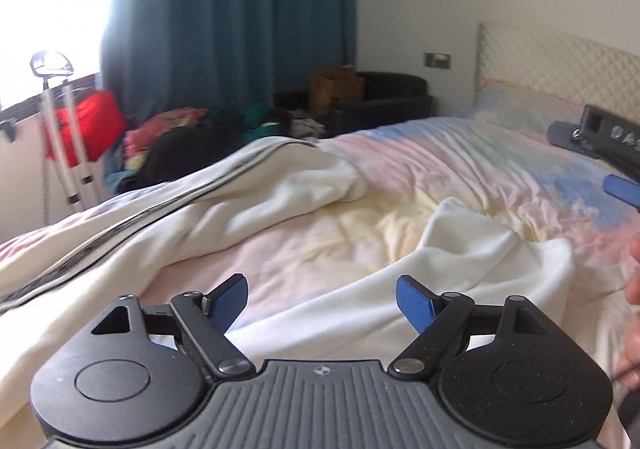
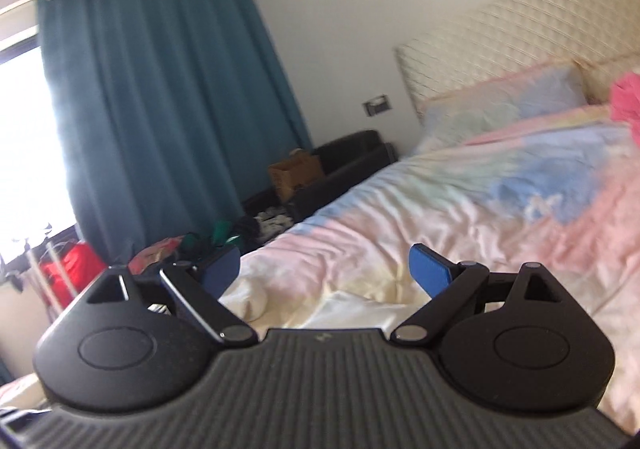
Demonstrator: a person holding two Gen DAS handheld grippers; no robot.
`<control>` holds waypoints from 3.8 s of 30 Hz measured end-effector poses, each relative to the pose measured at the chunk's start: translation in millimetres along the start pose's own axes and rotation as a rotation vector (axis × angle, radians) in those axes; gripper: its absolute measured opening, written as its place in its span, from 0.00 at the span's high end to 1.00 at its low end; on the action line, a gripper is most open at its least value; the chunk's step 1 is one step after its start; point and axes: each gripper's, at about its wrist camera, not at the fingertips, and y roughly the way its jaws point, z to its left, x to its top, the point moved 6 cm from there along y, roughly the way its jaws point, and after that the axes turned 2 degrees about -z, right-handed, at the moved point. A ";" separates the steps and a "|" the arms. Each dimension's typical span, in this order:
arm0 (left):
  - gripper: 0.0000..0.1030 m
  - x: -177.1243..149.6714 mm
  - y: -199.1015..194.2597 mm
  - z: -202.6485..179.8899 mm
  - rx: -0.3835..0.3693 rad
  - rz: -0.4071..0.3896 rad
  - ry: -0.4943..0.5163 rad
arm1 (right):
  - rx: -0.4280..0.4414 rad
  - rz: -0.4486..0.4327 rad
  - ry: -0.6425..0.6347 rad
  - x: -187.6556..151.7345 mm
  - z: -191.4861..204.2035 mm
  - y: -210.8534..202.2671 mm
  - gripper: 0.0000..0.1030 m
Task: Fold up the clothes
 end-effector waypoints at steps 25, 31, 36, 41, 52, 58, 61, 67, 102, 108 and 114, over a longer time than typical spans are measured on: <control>0.00 -66.7 -161.1 111.7 0.320 -0.110 -0.222 | 0.312 0.181 -0.254 -42.5 85.7 -31.5 0.10; 0.00 -73.6 -155.1 113.5 0.315 -0.099 -0.241 | 0.310 0.331 -0.151 -62.3 81.3 -13.5 0.10; 0.00 -81.6 -149.4 112.4 0.292 -0.079 -0.271 | 0.298 0.480 0.012 -73.4 82.2 7.0 0.08; 0.00 -94.7 -137.6 118.0 0.299 -0.038 -0.316 | 0.369 0.621 0.324 -86.5 98.8 85.1 0.09; 0.00 -112.6 -88.3 159.4 0.280 -0.056 -0.453 | 0.167 0.534 0.465 -157.9 105.4 277.7 0.26; 0.00 -125.9 -64.2 184.3 0.213 -0.034 -0.592 | 0.049 0.483 0.276 -149.6 126.6 332.3 0.55; 0.00 -121.4 -61.2 187.3 0.174 -0.049 -0.590 | 0.051 0.501 0.151 -127.9 144.5 336.3 0.75; 0.00 -114.6 -69.3 182.4 0.177 -0.060 -0.551 | 0.123 0.345 0.122 -17.9 172.0 305.8 0.80; 0.00 -95.0 -135.9 132.8 0.314 -0.127 -0.236 | -0.065 0.427 0.004 -57.6 -33.6 135.1 0.11; 0.00 -103.9 -144.6 124.4 0.342 -0.059 -0.214 | -0.012 0.492 0.050 -41.1 -42.9 61.5 0.11; 0.00 -115.6 -168.0 139.2 0.351 0.009 -0.350 | -0.057 0.650 0.265 -46.7 -75.1 30.3 0.11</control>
